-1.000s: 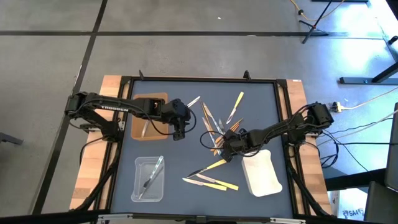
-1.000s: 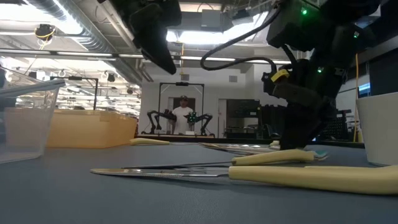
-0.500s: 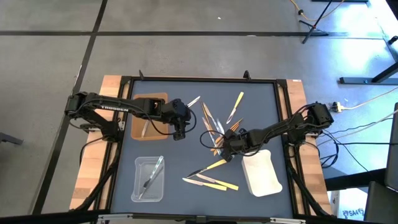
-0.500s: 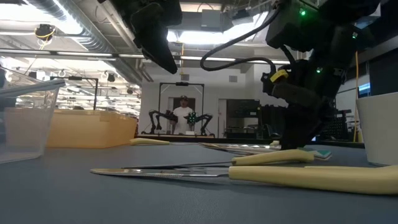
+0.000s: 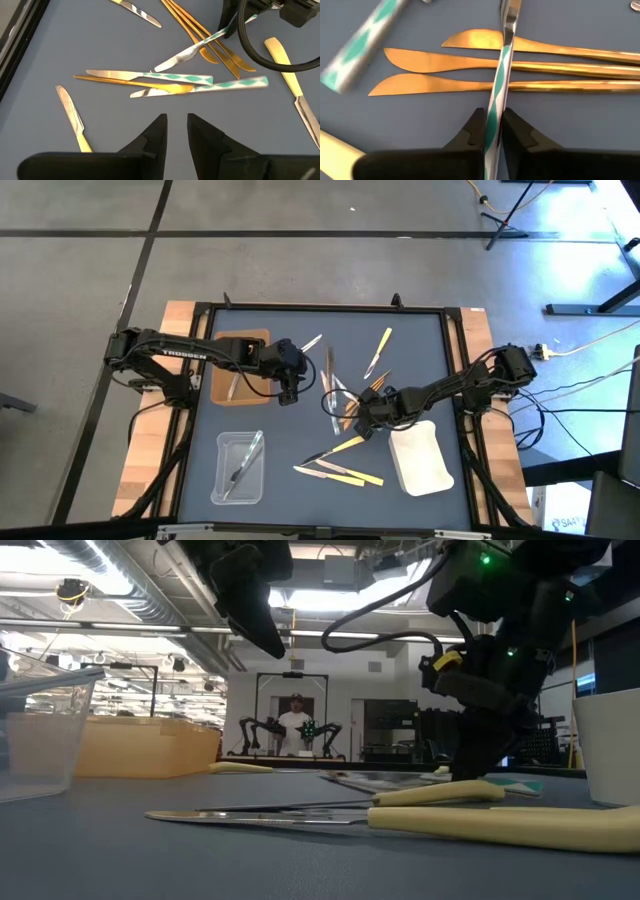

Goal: Sort silverware by color (type)
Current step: Put the green knife into the transparent bin

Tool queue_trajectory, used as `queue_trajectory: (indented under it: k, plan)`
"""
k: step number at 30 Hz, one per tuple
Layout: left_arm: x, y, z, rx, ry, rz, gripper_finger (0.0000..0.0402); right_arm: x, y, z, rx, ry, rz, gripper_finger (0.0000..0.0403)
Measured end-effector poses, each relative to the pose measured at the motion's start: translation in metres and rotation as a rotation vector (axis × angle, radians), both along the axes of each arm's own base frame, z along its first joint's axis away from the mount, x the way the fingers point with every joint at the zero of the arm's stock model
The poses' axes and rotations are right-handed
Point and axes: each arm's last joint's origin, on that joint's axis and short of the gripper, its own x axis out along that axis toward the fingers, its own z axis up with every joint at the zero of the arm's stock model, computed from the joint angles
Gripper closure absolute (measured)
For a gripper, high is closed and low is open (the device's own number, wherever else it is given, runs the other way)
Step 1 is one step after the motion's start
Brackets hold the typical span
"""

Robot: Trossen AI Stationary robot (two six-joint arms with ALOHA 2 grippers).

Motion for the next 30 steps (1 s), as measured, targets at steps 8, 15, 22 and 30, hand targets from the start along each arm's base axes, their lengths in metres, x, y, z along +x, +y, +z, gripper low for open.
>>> queue_trajectory:
  k: [8,15,22,30]
  plan:
    - [0.000,0.000,0.000,-0.009,0.000,-0.008,0.0333,0.001,0.000,0.004,-0.013,0.036,0.011,0.0389]
    - [0.001,-0.004,0.002,-0.101,-0.025,-0.088,0.0333,0.002,0.000,0.016,-0.078,0.125,0.061,0.0395]
    - [0.002,-0.006,0.003,-0.144,-0.047,-0.127,0.0333,0.008,0.001,0.025,-0.114,0.135,0.166,0.0395]
    - [0.003,-0.006,0.003,-0.144,-0.051,-0.128,0.0333,0.013,0.003,0.039,-0.174,0.171,0.320,0.0395]
